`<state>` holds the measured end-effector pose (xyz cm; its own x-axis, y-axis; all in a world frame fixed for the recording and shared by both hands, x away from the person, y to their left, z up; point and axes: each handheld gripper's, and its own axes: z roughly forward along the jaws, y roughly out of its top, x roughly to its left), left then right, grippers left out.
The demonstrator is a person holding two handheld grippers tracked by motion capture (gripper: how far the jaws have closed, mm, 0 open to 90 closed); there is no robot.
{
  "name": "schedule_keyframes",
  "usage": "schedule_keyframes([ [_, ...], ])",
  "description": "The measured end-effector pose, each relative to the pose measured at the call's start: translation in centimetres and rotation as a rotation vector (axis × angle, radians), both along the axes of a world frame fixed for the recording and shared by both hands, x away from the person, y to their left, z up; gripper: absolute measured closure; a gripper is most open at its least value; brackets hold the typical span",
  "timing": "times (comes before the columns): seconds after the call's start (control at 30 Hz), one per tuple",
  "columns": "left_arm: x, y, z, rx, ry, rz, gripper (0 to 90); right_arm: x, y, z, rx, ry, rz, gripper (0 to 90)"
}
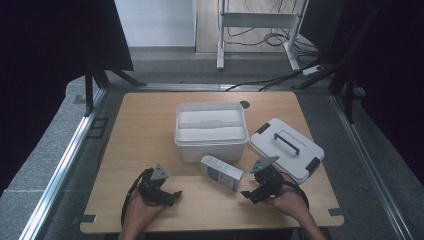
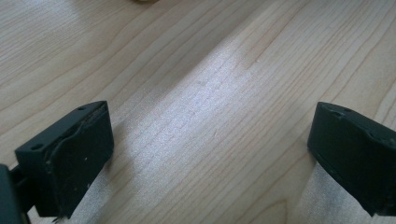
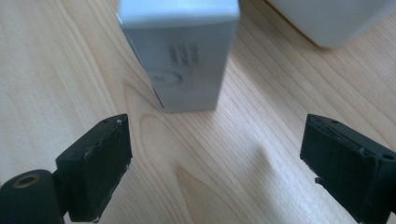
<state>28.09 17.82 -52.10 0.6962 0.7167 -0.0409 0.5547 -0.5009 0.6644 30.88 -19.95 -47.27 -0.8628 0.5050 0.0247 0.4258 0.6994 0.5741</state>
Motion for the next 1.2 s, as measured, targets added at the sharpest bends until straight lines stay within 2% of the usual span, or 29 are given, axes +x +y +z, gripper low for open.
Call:
schedule_keyframes([
  [0.17,0.0,0.0,0.0,-0.001,0.000,0.001,0.4,0.5,1.3,1.0,-0.043,0.035,0.029,9.0],
  [0.33,0.0,0.0,0.0,0.000,0.000,0.000,0.4,1.4,3.4,2.6,-0.108,0.058,0.083,14.9],
  [0.37,0.0,0.0,0.0,0.000,0.000,0.000,0.4,1.4,3.4,2.6,-0.108,0.058,0.083,14.9],
  [0.43,0.0,0.0,0.0,-0.001,0.000,0.000,0.4,1.8,4.2,3.0,-0.139,0.061,0.101,16.3],
  [0.5,0.0,0.0,0.0,0.000,-0.001,0.000,0.4,2.3,5.1,3.2,-0.166,0.080,0.115,18.6],
  [0.63,0.0,0.0,0.0,0.001,-0.001,-0.001,0.4,3.4,6.9,3.3,-0.213,0.099,0.136,23.3],
  [0.67,0.0,0.0,0.0,0.000,-0.002,-0.001,0.4,3.9,7.8,3.4,-0.232,0.116,0.150,26.8],
  [0.73,0.0,0.0,0.0,0.001,-0.002,-0.001,0.4,4.1,8.1,3.4,-0.238,0.124,0.157,27.9],
  [0.93,0.0,0.0,0.0,0.001,-0.001,-0.001,0.4,5.4,11.1,2.9,-0.320,0.158,0.189,38.1],
  [0.97,0.0,0.0,0.0,0.001,-0.001,-0.001,0.5,5.4,11.1,2.9,-0.320,0.158,0.189,38.1],
  [1.07,0.0,0.0,0.0,0.002,-0.001,-0.002,0.4,5.8,12.0,2.6,-0.351,0.170,0.199,47.2],
  [1.2,0.0,0.0,0.0,0.002,-0.001,-0.002,0.4,5.8,12.2,2.6,-0.369,0.180,0.190,54.1],
])
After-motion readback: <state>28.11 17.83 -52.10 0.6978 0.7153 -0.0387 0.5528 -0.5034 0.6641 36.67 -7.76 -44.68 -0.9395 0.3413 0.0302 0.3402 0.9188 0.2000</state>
